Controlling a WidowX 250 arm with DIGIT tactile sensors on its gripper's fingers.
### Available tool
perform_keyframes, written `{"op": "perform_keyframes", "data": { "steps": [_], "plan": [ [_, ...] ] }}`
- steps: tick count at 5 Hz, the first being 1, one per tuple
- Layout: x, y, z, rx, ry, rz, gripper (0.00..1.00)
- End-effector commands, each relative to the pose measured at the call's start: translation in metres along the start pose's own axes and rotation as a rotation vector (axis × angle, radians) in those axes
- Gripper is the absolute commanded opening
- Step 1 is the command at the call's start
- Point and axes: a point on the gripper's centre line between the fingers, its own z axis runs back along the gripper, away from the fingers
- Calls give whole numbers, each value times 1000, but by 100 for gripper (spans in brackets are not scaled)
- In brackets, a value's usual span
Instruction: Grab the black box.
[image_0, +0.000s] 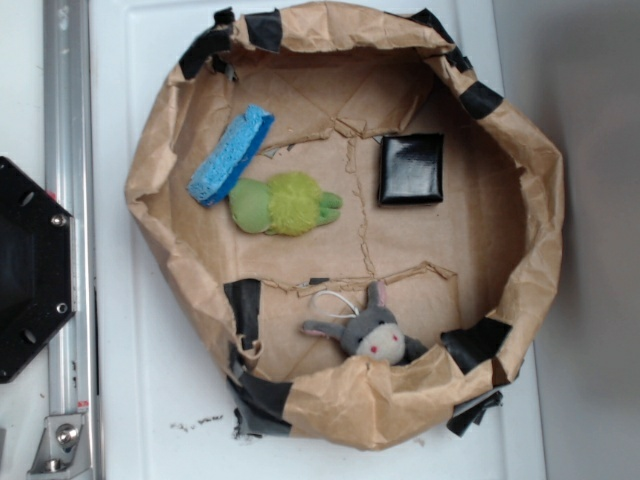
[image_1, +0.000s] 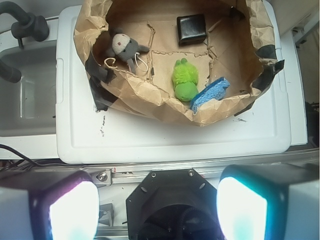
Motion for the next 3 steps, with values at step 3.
{"op": "perform_keyframes", "data": {
  "steps": [3],
  "plan": [
    [81, 37, 0, 29, -162, 189, 100]
  ]
}}
